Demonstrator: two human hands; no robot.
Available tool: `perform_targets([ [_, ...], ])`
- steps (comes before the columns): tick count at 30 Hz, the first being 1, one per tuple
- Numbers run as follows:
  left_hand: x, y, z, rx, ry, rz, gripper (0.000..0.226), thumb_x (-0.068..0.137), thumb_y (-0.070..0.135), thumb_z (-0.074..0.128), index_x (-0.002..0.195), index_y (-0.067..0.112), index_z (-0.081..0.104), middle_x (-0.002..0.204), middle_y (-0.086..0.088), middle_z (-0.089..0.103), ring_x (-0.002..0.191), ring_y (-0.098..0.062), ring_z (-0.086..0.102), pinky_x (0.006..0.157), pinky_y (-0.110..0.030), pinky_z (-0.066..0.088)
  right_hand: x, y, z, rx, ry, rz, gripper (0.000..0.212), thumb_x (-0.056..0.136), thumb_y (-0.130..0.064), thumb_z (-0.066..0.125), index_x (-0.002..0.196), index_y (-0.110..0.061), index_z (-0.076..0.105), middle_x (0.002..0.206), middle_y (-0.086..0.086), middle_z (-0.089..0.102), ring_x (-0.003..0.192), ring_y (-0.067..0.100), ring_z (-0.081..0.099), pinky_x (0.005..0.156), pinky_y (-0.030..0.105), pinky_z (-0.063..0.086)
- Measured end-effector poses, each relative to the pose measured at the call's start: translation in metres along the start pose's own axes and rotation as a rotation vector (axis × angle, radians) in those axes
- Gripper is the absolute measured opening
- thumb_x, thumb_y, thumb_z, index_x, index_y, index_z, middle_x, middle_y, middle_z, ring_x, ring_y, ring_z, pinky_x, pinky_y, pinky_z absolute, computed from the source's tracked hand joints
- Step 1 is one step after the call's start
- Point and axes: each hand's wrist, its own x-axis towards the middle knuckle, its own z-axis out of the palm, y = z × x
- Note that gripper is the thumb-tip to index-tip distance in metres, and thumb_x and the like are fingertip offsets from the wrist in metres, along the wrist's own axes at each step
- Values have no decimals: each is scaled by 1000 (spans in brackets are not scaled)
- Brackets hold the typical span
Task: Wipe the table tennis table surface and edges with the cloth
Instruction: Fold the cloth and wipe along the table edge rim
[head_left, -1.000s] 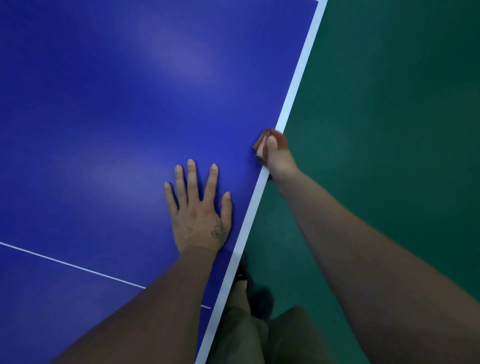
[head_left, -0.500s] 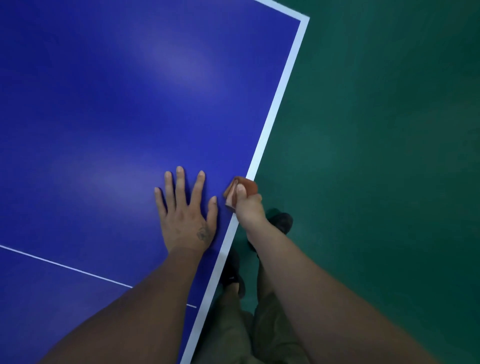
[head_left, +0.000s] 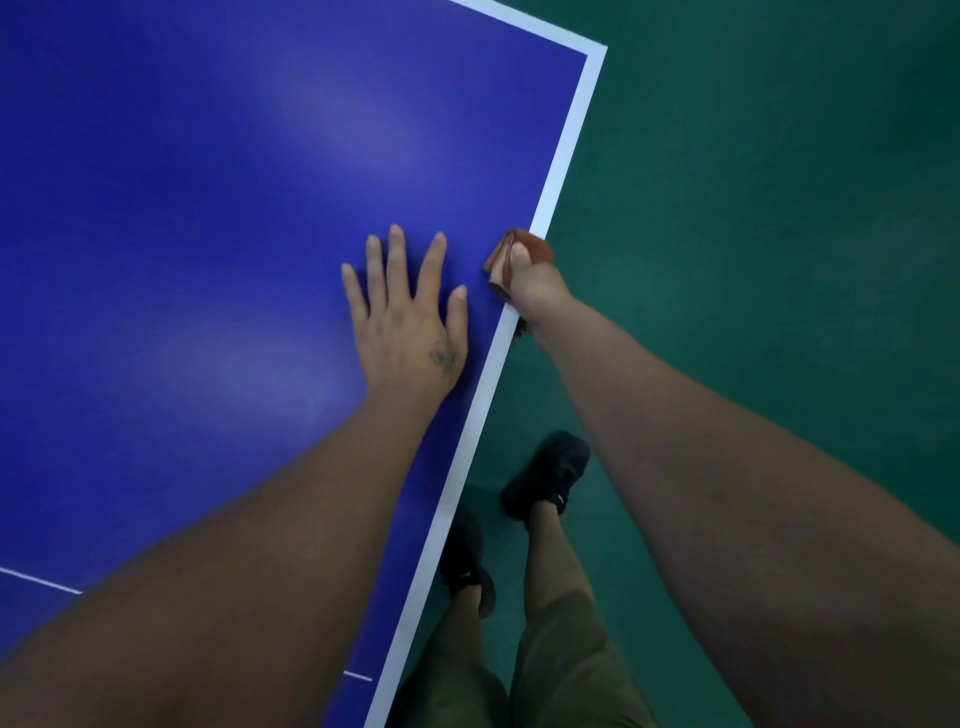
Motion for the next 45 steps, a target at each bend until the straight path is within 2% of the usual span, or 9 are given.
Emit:
perform_targets([
  [4, 39, 12, -4, -34, -49, -73, 63, 114, 52, 26, 172, 30, 19, 180, -12, 13, 167, -31, 6, 133, -58, 0, -22, 20, 7, 13, 26, -19, 53, 110, -43, 43, 141, -1, 53, 135, 16, 63, 118, 29, 63, 85, 25, 39],
  [10, 90, 28, 7, 39, -80, -44, 68, 112, 58, 21, 173, 29, 13, 180, -11, 9, 167, -31, 1, 133, -60, -2, -56, 78, 21, -46, -123, 137, 59, 109, -51, 40, 141, -2, 39, 141, 18, 57, 123, 34, 60, 89, 33, 44],
  [13, 109, 37, 14, 56, -98, -38, 69, 111, 62, 18, 173, 32, 10, 181, -9, 3, 167, -32, -3, 133, -61, -3, -44, 70, 15, -106, -147, 128, 63, 109, -52, 38, 145, -1, 37, 145, 19, 54, 127, 35, 58, 95, 36, 46],
  [19, 114, 37, 31, 70, -19, -73, 69, 109, 63, 19, 172, 34, 15, 181, -9, 6, 167, -34, 2, 133, -63, 1, 5, 15, -3, -62, -90, 70, 66, 109, -51, 39, 151, 0, 36, 150, 18, 51, 132, 33, 55, 89, 26, 38],
  [24, 117, 37, 36, 94, -20, -83, 69, 109, 63, 21, 172, 35, 15, 181, -8, 6, 167, -33, 2, 133, -62, 4, 54, -42, -26, -51, -101, 43, 67, 109, -55, 37, 151, -2, 41, 147, 15, 56, 131, 31, 57, 109, 36, 44],
  [30, 118, 35, 37, 94, -32, -86, 69, 109, 62, 22, 172, 35, 14, 181, -7, 5, 167, -32, 2, 133, -62, 5, 87, -84, -37, 32, -44, 61, 66, 108, -54, 41, 152, -5, 42, 147, 14, 56, 131, 31, 57, 112, 39, 43],
  [36, 118, 37, 33, 86, -58, -86, 69, 109, 62, 23, 172, 35, 14, 181, -8, 3, 167, -32, 0, 133, -61, 4, 48, -44, -25, -9, -58, 92, 60, 108, -50, 44, 145, -3, 39, 144, 17, 57, 127, 33, 59, 92, 31, 40],
  [39, 118, 37, 32, 76, -53, -87, 69, 109, 62, 24, 172, 34, 17, 181, -9, 5, 167, -32, 1, 133, -61, 4, 37, -27, -19, -1, -100, 119, 59, 108, -51, 43, 142, -4, 38, 143, 16, 56, 124, 32, 60, 93, 34, 45],
  [45, 118, 37, 32, 88, -43, -80, 69, 109, 61, 25, 172, 33, 17, 181, -8, 5, 167, -31, 1, 133, -61, 5, 62, -57, -29, -8, -92, 98, 64, 109, -51, 42, 147, -1, 35, 146, 16, 55, 128, 31, 57, 90, 29, 38],
])
